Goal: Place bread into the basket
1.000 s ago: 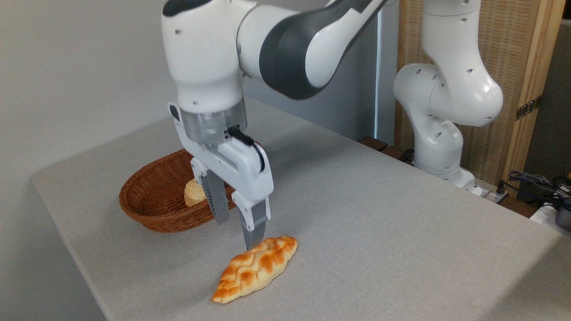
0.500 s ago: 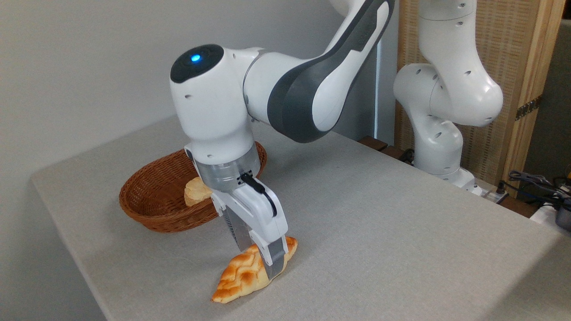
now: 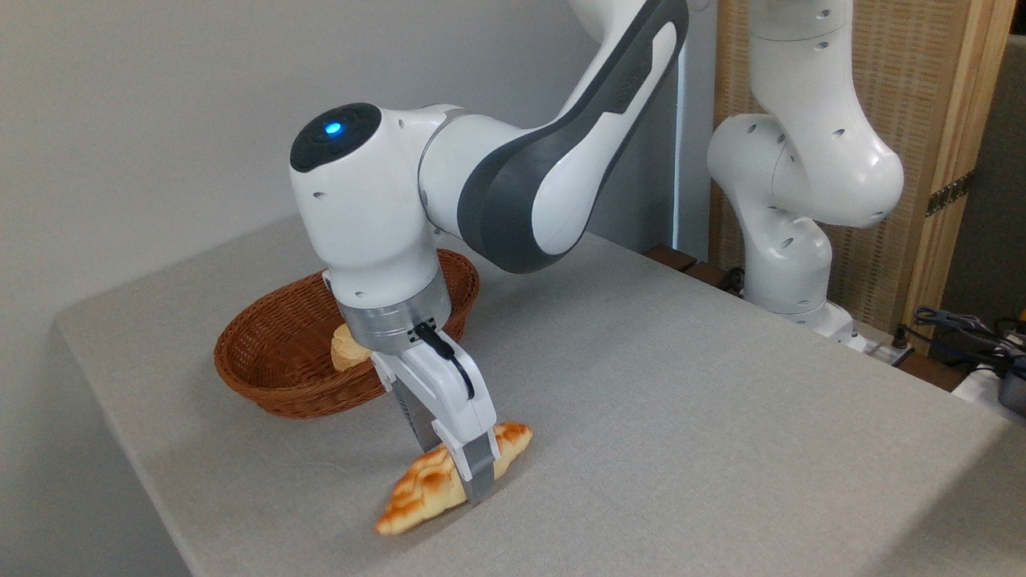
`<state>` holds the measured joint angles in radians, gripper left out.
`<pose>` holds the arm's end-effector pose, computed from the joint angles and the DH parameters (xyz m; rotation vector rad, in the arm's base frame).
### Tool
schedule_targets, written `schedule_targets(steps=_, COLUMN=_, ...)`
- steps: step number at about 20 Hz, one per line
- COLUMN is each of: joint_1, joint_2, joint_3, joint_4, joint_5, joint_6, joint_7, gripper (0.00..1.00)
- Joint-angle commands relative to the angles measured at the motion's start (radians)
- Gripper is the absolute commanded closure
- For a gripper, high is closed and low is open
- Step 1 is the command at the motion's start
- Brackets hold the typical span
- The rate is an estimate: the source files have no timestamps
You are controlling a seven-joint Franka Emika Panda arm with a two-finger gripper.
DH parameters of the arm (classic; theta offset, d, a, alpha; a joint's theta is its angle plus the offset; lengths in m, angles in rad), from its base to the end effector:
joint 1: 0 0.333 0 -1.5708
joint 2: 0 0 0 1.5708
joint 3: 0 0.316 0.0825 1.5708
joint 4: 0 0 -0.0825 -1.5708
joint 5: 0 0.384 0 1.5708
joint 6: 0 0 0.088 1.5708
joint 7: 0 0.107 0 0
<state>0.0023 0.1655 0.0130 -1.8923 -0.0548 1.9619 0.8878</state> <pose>0.5888 0.0052 0.4094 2.7841 -1.2588 -0.1002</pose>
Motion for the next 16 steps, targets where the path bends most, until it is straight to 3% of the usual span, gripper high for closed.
schedule_targets(steps=1, joint_1=-0.002, joint_2=-0.003, joint_3=-0.004, joint_4=-0.002, joint_5=0.0, joint_6=0.02, joint_7=0.008, gripper=0.06)
schedule_targets(steps=2, joint_1=-0.004, joint_2=-0.004, joint_3=-0.005, joint_4=-0.002, joint_5=0.0, joint_6=0.02, joint_7=0.01, gripper=0.19)
schedule_targets(steps=4, joint_1=-0.004, joint_2=-0.006, joint_3=-0.016, joint_4=-0.002, joint_5=0.0, joint_6=0.02, joint_7=0.013, gripper=0.54)
schedule_targets(steps=5, joint_1=-0.004, joint_2=-0.006, joint_3=-0.016, joint_4=-0.002, joint_5=0.0, joint_6=0.02, joint_7=0.014, gripper=0.6)
schedule_targets(steps=16, joint_1=-0.002, joint_2=-0.007, joint_3=-0.008, joint_4=0.002, joint_5=0.0, joint_6=0.02, joint_7=0.017, gripper=0.57)
